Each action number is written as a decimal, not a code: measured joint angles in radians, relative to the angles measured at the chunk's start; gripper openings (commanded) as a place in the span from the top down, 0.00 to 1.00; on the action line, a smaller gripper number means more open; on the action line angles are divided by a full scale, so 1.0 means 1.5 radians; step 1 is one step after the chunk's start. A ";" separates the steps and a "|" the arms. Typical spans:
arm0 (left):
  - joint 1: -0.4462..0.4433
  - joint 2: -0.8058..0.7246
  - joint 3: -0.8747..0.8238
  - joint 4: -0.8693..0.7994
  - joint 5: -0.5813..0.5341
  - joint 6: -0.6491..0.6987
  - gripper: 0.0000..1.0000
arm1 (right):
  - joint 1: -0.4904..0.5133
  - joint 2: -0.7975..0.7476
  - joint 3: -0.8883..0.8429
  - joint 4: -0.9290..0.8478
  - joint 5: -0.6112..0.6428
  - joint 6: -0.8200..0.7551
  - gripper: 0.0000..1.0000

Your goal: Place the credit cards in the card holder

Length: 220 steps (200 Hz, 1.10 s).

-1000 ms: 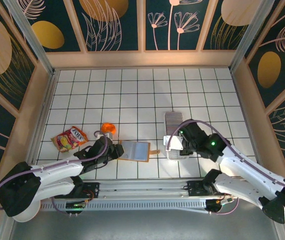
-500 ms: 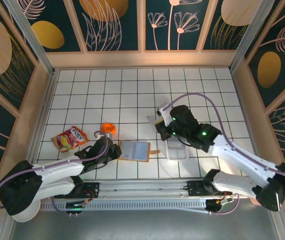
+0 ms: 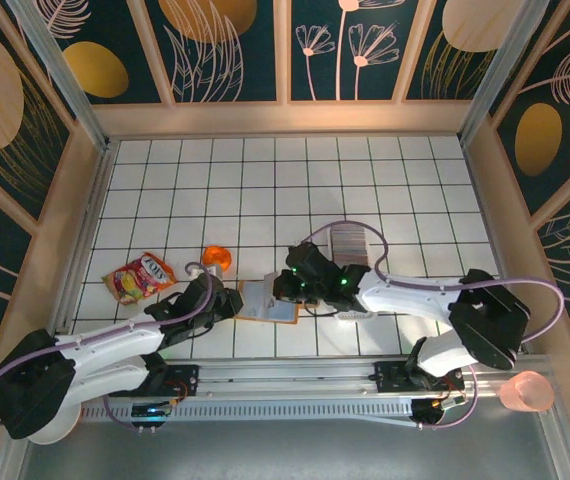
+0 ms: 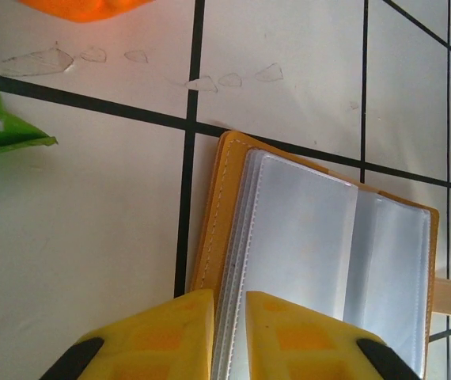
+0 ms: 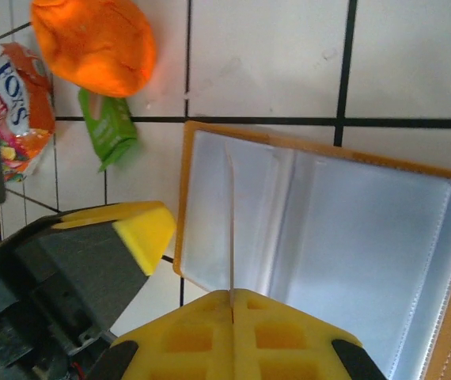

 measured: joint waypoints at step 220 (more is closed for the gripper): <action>0.000 0.044 -0.008 0.023 0.005 0.002 0.96 | 0.028 0.051 -0.032 0.072 0.023 0.106 1.00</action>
